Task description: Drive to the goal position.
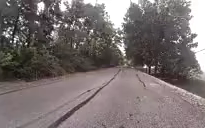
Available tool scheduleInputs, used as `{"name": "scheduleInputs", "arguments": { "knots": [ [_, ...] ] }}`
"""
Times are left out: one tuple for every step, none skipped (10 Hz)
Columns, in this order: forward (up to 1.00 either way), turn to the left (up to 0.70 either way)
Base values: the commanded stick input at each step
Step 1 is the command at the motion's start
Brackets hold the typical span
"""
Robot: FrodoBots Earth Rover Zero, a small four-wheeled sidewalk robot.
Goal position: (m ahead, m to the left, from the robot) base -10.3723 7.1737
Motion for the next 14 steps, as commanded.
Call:
{"name": "scheduleInputs", "arguments": {
  "knots": [
    [0.0,0.7],
    [0.0,0.7],
    [0.0,0.7],
    [0.0,0.7],
    [0.0,0.7],
    [0.0,0.7],
    [0.0,0.7],
    [0.0,0.7],
    [0.0,0.7],
    [0.0,0.7],
    [0.0,0.7],
    [0.0,0.7],
    [0.0,0.7],
    [0.0,0.7]
  ]
}}
